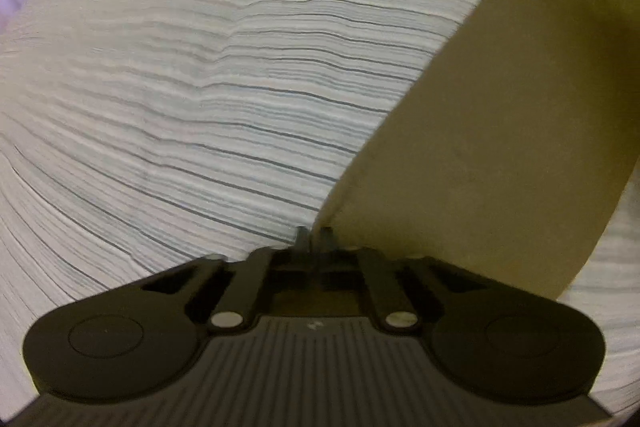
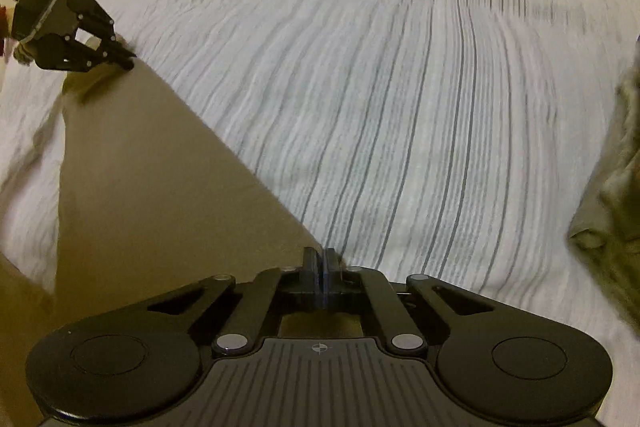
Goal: Fold clothes
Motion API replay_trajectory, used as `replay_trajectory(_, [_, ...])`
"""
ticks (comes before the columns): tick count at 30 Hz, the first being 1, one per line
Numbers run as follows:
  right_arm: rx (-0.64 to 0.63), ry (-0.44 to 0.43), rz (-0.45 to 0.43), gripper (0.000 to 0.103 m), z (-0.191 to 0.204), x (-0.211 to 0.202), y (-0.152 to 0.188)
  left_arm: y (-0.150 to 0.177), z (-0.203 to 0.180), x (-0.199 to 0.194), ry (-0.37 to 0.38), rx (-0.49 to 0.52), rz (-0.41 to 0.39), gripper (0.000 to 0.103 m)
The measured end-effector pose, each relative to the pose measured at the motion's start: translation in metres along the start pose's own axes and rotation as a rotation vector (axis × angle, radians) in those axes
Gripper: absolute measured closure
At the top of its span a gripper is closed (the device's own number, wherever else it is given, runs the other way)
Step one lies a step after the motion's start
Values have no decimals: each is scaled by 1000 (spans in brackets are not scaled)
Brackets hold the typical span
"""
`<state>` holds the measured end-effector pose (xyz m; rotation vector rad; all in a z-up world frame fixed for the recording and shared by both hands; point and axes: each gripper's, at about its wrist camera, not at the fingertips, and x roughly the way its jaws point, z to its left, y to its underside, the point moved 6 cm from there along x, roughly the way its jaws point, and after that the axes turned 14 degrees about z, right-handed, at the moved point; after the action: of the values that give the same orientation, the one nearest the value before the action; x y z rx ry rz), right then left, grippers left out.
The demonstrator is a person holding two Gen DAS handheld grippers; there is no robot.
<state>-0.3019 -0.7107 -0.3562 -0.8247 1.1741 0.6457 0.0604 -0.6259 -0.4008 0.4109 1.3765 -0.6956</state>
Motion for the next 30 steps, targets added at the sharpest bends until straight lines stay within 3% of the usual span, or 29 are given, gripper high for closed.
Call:
replay_trajectory(2, [-5, 62, -52, 103, 11, -16, 8, 6, -9, -12, -65, 0, -39, 102])
replay_trajectory(6, [-64, 230, -157, 103, 56, -58, 40, 32, -27, -67, -164, -157, -175, 102])
replay_trajectory(11, [-150, 375, -211, 103, 142, -96, 103, 92, -94, -129, -186, -354, -258, 102])
replay_trajectory(16, [-97, 376, -94, 103, 211, -73, 172, 159, -183, -156, -130, -541, -253, 102])
replay_trajectory(21, [112, 385, 92, 103, 226, -39, 230, 205, -253, -130, -40, -709, -108, 101])
replay_trajectory(25, [466, 234, -47, 102, 201, -64, 238, 215, -262, -137, -17, -807, -92, 95])
replay_trajectory(27, [660, 146, -162, 78, 175, -81, 226, 216, -245, -143, -12, -900, -110, 82])
replay_trajectory(28, [733, 126, -219, 26, 163, -88, 219, 216, -237, -146, -12, -949, -119, 76])
replay_trajectory(29, [778, 110, -284, 7, 151, -96, 210, 214, -227, -148, -12, -1005, -129, 76])
replay_trajectory(30, [800, 107, -320, 7, 142, -99, 200, 212, -216, -148, -7, -1059, -138, 74])
